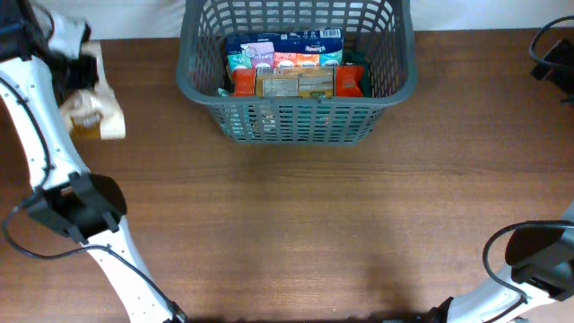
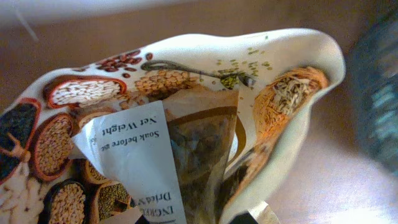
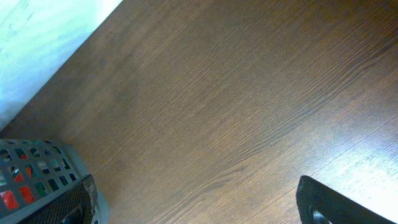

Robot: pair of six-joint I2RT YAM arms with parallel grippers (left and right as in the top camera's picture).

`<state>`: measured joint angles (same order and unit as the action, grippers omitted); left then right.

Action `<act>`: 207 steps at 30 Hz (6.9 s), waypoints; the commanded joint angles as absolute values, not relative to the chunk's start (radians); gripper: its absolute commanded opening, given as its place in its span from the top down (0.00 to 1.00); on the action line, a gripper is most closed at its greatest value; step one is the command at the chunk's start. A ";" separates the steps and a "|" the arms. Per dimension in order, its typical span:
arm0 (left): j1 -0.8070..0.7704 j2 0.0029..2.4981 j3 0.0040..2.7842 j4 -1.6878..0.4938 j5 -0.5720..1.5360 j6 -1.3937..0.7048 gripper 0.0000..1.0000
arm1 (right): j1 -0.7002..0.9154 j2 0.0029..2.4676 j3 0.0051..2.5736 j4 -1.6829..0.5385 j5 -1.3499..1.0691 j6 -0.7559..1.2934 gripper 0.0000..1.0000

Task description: Pack container

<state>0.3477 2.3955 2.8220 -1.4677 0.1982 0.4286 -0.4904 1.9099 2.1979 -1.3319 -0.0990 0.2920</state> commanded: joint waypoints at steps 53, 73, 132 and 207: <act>-0.400 2.159 2.624 -1.153 -0.155 0.671 0.01 | -0.490 1.899 2.197 -1.332 -0.101 0.296 0.01; 0.062 1.977 2.817 -1.637 -0.229 0.002 0.01 | -0.490 1.899 2.197 -1.332 -0.101 0.296 0.01; 0.181 1.977 2.774 -1.685 -0.229 0.003 0.01 | -0.066 0.237 0.611 -0.323 0.260 0.298 0.01; -0.023 0.275 0.614 -0.382 0.089 0.003 0.01 | -0.018 0.003 0.086 -0.272 0.221 0.382 0.01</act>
<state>-0.0231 0.3801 0.7837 -0.4221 0.0444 0.0059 -0.0250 0.0116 0.0929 -0.2722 0.2199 0.3714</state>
